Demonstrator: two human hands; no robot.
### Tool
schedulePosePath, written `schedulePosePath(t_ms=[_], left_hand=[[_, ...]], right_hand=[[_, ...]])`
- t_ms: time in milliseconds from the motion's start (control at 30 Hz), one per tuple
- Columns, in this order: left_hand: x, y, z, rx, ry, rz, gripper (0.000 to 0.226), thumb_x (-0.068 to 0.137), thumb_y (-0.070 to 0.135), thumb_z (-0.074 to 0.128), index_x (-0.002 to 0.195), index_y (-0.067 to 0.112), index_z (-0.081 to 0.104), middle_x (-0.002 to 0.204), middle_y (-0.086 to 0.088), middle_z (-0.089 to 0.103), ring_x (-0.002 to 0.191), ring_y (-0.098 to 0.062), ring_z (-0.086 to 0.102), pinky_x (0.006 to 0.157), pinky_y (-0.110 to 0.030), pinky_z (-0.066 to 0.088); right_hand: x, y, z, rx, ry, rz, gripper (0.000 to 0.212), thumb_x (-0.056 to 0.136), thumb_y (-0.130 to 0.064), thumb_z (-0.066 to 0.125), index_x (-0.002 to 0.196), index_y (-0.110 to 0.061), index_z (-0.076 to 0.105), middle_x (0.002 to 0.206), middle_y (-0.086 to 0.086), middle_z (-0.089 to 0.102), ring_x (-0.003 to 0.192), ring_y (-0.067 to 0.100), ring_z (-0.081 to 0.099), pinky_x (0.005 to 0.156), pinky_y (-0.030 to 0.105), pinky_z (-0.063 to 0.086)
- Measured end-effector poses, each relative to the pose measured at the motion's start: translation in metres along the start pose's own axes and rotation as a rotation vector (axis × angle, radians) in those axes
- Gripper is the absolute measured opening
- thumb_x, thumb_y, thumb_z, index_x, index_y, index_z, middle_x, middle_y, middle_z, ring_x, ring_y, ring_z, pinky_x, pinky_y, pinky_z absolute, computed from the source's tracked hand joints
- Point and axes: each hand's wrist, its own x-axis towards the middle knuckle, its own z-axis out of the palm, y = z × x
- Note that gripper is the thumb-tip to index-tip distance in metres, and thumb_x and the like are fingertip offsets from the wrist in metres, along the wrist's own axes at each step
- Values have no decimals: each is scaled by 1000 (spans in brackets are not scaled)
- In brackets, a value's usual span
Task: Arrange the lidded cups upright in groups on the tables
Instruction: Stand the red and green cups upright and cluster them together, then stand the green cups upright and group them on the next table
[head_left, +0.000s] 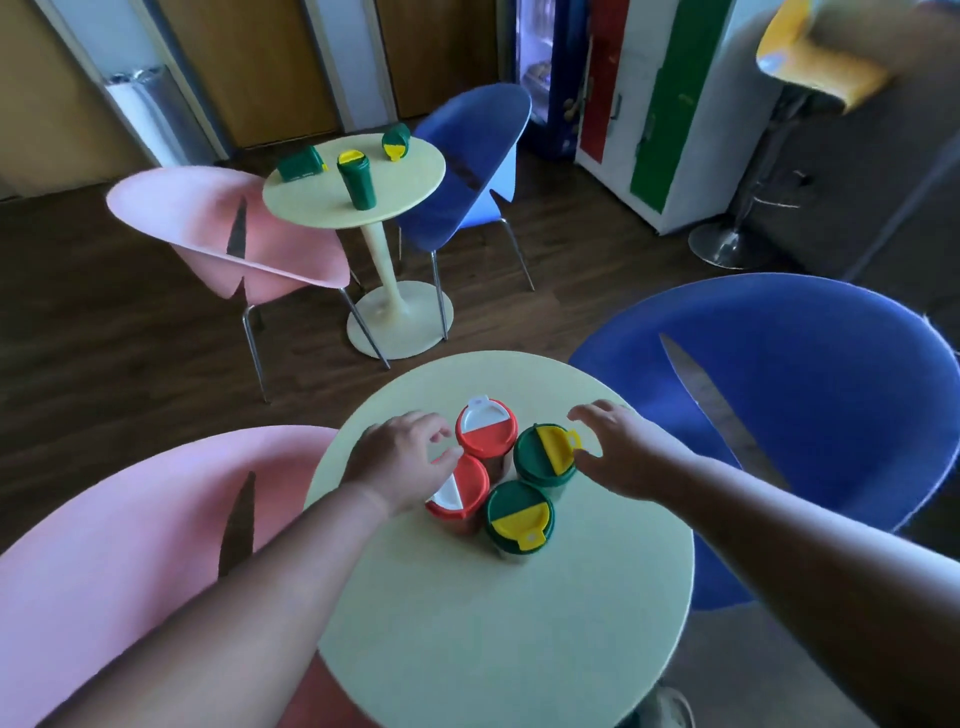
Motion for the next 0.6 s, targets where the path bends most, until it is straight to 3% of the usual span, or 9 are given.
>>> schedulePosePath(t_ms=[167, 400, 600], left_hand=[[-12, 25, -22, -14, -37, -28, 22, 87, 44, 64, 103, 29, 66, 100, 12, 63, 90, -17, 61, 78, -30, 49], [-76, 57, -36, -23, -90, -88, 26, 83, 52, 64, 104, 36, 64, 97, 16, 62, 89, -13, 59, 81, -30, 51], [-138, 64, -61, 25, -92, -105, 25, 86, 47, 64, 107, 33, 64, 102, 14, 61, 93, -12, 60, 73, -26, 46]], right_hand=[[-37, -11, -14, -7, 67, 1, 45, 90, -34, 60, 133, -20, 55, 127, 3, 59, 112, 22, 58, 93, 37, 51], [-94, -25, -21, -40, 48, -52, 38, 89, -32, 59, 125, -22, 61, 118, 2, 64, 107, 22, 59, 90, 37, 51], [-137, -62, -14, -60, 62, -64, 34, 85, -33, 59, 118, -23, 64, 110, 1, 63, 101, 23, 60, 84, 38, 53]])
